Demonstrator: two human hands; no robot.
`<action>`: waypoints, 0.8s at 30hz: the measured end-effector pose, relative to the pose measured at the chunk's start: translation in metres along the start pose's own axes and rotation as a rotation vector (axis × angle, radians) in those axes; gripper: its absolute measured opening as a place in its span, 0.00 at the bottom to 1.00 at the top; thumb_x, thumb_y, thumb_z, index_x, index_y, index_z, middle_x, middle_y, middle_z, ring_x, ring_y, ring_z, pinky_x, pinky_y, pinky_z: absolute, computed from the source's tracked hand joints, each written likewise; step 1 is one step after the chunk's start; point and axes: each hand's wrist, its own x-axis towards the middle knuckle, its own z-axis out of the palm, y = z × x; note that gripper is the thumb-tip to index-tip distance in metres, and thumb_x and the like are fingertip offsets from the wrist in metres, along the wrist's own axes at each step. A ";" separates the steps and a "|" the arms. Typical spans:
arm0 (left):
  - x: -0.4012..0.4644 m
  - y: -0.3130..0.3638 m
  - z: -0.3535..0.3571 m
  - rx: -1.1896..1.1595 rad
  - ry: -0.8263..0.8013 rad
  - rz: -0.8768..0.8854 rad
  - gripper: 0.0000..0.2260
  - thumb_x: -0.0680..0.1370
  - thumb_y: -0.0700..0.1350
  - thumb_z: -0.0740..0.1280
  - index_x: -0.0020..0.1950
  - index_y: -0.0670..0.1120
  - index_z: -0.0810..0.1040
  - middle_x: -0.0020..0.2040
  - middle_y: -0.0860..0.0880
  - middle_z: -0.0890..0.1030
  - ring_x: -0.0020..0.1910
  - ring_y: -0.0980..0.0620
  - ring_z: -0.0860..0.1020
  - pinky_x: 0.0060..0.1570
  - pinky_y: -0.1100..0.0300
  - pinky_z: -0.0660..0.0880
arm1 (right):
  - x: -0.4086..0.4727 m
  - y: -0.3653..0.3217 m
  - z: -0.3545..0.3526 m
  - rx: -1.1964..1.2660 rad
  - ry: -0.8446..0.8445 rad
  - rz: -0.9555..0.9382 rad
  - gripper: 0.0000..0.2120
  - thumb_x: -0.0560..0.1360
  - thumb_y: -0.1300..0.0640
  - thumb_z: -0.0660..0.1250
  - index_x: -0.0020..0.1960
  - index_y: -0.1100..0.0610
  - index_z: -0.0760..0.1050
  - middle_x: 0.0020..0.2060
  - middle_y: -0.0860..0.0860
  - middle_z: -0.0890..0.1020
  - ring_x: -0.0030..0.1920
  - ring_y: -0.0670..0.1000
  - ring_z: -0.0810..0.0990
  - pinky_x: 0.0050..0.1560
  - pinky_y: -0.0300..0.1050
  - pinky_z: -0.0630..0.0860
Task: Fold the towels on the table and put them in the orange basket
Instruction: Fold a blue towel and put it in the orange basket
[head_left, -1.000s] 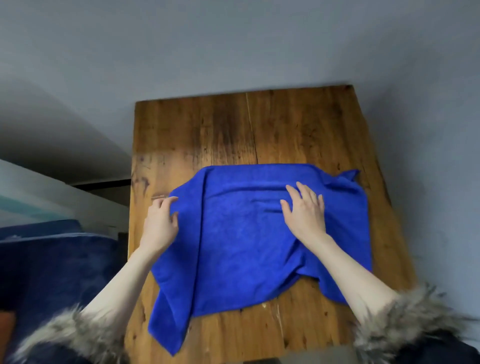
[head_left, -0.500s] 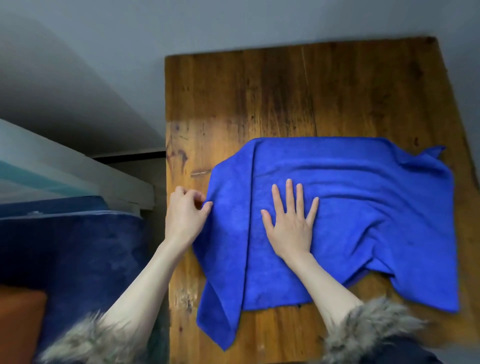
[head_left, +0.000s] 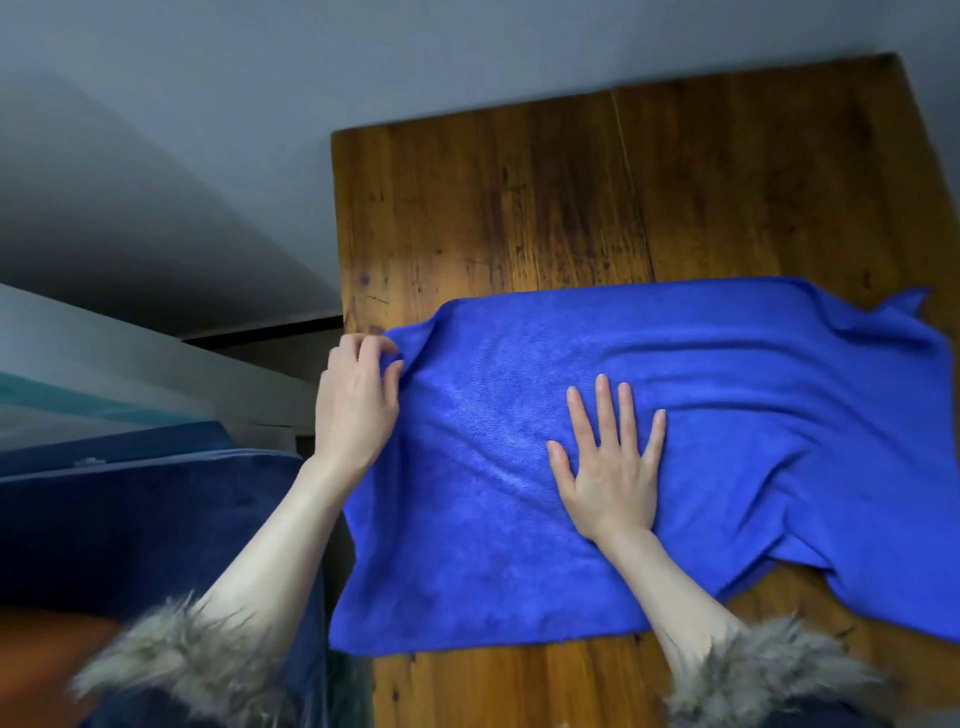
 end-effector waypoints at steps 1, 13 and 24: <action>0.006 0.000 0.000 0.010 -0.009 -0.020 0.11 0.77 0.39 0.64 0.59 0.40 0.74 0.56 0.40 0.73 0.53 0.38 0.72 0.51 0.45 0.71 | 0.000 0.000 0.000 -0.002 0.004 0.000 0.29 0.76 0.41 0.50 0.74 0.52 0.60 0.74 0.54 0.60 0.75 0.56 0.55 0.71 0.67 0.48; 0.064 -0.004 -0.021 0.210 0.199 -0.170 0.11 0.75 0.46 0.66 0.54 0.42 0.75 0.61 0.41 0.71 0.62 0.39 0.66 0.56 0.46 0.63 | 0.000 -0.001 0.000 -0.018 0.023 0.012 0.29 0.76 0.41 0.50 0.74 0.51 0.59 0.75 0.54 0.59 0.75 0.56 0.55 0.71 0.67 0.49; -0.001 -0.005 0.033 0.187 -0.211 0.019 0.33 0.73 0.68 0.51 0.76 0.55 0.56 0.78 0.46 0.49 0.76 0.43 0.44 0.70 0.39 0.43 | -0.001 -0.002 -0.001 -0.030 0.052 0.005 0.29 0.76 0.42 0.50 0.74 0.52 0.60 0.74 0.55 0.60 0.74 0.57 0.56 0.71 0.66 0.49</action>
